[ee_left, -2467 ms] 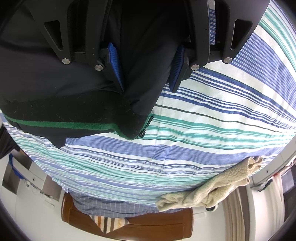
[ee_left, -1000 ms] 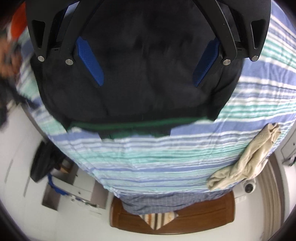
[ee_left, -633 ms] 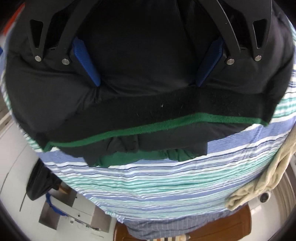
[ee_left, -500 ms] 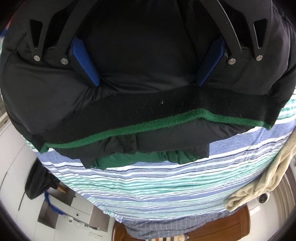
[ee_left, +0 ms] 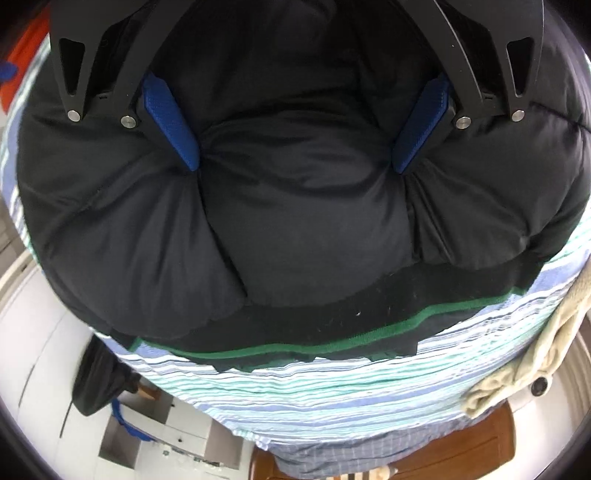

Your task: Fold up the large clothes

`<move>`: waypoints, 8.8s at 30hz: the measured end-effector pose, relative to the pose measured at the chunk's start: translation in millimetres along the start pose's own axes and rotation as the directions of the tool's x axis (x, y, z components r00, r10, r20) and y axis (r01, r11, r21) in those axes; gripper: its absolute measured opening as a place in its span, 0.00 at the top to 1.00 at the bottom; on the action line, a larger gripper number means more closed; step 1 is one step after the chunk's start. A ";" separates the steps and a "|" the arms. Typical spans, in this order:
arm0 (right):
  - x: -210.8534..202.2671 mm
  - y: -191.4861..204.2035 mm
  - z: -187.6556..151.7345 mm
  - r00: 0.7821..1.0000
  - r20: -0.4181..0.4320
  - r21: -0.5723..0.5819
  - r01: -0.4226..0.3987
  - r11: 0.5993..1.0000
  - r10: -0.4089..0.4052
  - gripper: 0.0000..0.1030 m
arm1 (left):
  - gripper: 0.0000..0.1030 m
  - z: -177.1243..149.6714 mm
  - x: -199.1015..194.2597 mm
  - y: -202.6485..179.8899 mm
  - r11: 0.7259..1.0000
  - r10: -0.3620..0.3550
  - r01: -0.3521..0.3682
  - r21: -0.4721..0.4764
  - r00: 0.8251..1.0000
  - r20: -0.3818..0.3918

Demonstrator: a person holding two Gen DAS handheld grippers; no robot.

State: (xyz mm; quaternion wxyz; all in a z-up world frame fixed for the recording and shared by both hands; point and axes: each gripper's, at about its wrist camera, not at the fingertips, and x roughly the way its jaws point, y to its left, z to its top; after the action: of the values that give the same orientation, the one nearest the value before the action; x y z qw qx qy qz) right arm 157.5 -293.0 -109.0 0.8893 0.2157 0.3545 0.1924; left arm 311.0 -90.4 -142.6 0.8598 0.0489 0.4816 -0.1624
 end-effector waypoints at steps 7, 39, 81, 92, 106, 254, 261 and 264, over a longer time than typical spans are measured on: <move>-7.4 20.5 -8.5 1.000 0.019 -0.043 -0.019 0.999 0.020 0.51 | 0.03 -23.2 -49.2 -10.3 0.998 -0.040 0.039 0.052 0.999 0.009; 1.8 37.1 -27.3 0.999 -0.039 -0.081 -0.037 0.996 0.034 0.50 | 0.01 -111.1 -51.6 -47.7 0.969 0.027 -0.045 0.245 0.997 0.076; 115.2 -204.8 117.3 0.979 -0.191 0.440 0.026 0.898 0.065 0.34 | 0.01 -41.8 -26.6 -2.2 0.997 0.062 -0.059 -0.045 0.996 0.065; 46.7 -63.7 162.1 0.990 0.062 0.273 -0.142 0.952 0.130 0.77 | 0.05 -24.3 -30.3 3.6 0.998 0.060 -0.062 -0.021 0.995 -0.079; 91.9 185.6 104.5 0.992 0.089 -0.366 0.113 0.924 -0.086 0.77 | 0.02 74.5 -192.0 54.8 0.913 -0.407 0.406 -0.031 0.913 -0.005; 213.1 210.8 29.1 0.942 -0.313 -0.480 -0.046 0.876 -0.122 0.56 | 0.00 -65.7 -28.4 256.3 0.724 -0.568 0.490 -0.486 0.823 -0.017; 127.7 106.6 58.6 0.974 -0.202 -0.268 0.044 0.962 -0.100 0.15 | 0.00 -75.0 -38.4 242.9 0.756 -0.533 0.461 -0.465 0.846 -0.027; 125.8 58.3 63.1 0.962 -0.273 -0.075 0.008 0.997 -0.028 0.14 | 0.00 -71.1 -38.7 235.8 0.765 -0.522 0.447 -0.464 0.852 -0.041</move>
State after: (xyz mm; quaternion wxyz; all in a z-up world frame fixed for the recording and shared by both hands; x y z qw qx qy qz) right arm 276.4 -197.7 -106.3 0.8407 0.1512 0.4688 0.2248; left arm 311.5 157.9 -164.8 0.7328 -0.2584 0.5722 -0.2622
